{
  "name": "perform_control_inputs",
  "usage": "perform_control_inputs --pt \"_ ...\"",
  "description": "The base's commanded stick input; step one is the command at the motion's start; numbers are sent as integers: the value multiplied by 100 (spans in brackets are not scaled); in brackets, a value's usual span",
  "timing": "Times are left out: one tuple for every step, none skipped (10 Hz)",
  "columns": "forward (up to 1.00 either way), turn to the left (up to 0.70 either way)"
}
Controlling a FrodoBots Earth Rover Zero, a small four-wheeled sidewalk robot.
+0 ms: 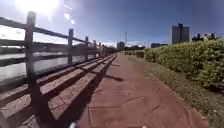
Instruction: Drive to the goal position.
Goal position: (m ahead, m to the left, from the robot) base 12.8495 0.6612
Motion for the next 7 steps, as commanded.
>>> perform_control_inputs --pt "85 0" --pt "85 0" --pt "85 0" --pt "85 0" --pt "85 0" --pt "85 0" --pt "85 0"
